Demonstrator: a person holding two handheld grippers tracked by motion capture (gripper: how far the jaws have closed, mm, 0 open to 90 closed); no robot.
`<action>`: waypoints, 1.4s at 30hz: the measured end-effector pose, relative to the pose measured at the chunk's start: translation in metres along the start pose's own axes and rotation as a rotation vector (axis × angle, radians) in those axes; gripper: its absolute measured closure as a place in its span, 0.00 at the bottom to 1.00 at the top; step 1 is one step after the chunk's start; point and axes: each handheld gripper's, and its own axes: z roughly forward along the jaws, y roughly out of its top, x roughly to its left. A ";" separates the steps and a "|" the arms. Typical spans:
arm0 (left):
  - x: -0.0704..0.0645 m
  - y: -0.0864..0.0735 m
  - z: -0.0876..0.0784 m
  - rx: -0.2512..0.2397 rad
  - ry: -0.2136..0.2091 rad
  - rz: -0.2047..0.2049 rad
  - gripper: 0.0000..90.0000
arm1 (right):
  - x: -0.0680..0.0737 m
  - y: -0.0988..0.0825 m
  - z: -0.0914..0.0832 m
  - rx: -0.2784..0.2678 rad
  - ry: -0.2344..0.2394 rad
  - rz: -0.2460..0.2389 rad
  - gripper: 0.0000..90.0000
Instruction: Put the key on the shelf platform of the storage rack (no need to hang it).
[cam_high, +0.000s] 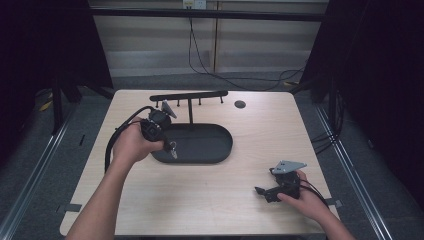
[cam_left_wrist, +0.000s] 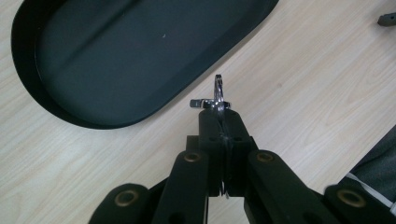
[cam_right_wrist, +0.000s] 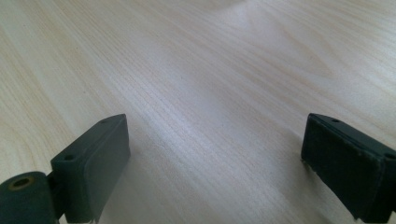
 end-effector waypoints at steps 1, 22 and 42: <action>0.000 0.001 0.001 0.000 0.003 0.003 0.99 | 0.000 0.000 0.000 0.000 0.000 0.000 0.08; 0.006 0.019 0.006 -0.012 0.005 -0.025 0.99 | 0.000 0.000 0.000 0.000 0.000 0.000 0.08; 0.011 0.032 0.017 -0.019 0.007 -0.046 0.99 | 0.000 0.000 0.000 0.000 0.000 0.000 0.08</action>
